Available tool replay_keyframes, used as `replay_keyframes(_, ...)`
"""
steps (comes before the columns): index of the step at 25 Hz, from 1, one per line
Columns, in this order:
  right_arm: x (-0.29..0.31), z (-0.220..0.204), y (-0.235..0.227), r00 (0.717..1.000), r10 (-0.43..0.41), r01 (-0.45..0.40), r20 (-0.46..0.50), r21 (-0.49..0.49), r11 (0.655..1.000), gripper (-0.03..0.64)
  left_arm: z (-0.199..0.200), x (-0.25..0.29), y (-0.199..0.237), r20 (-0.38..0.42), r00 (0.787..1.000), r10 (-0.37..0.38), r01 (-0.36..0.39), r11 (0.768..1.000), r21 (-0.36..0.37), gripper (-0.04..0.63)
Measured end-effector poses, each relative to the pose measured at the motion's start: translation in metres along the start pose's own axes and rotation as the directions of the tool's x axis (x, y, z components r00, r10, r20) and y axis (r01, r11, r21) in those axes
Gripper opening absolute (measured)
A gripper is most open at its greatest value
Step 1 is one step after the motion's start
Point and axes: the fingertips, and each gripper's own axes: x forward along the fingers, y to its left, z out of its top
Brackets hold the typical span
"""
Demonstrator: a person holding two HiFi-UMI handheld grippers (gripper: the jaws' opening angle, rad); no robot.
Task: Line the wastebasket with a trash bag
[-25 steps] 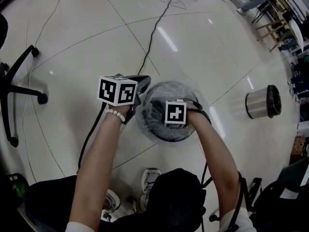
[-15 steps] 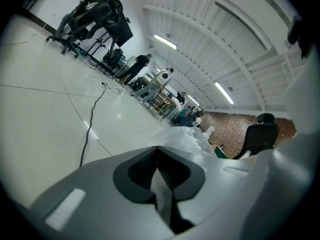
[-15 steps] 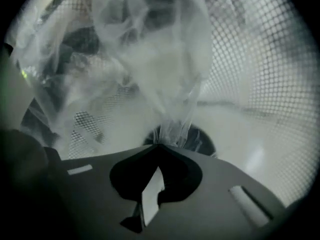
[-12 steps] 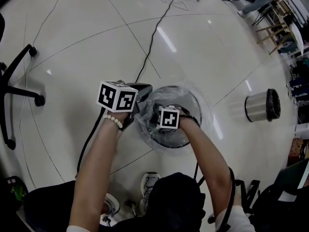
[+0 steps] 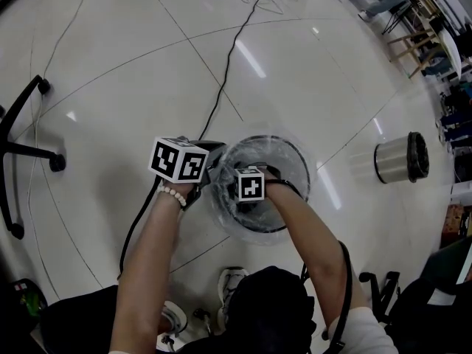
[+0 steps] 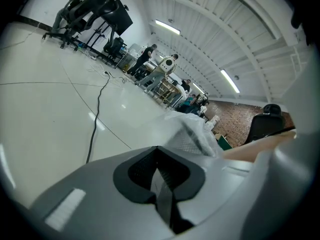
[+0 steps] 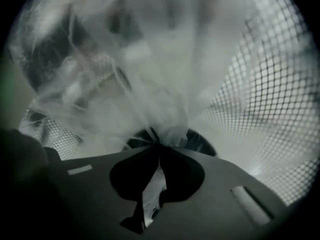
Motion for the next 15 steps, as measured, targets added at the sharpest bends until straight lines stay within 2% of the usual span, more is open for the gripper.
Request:
replay_keyframes(9,0.028,-0.001,-0.009,1.000,0.017,-0.017,-0.016,-0.025,1.000,0.000,-0.015,0.002,0.003,-0.015,1.000,-0.018,0.017,1.000,-0.019,0.012)
replay_keyframes(15,0.030,0.007,-0.011,0.997,0.040,-0.040,0.064,-0.001,0.999,0.000,-0.014,0.002,-0.001,-0.009,0.999,-0.033,0.033,0.999,-0.019,0.012)
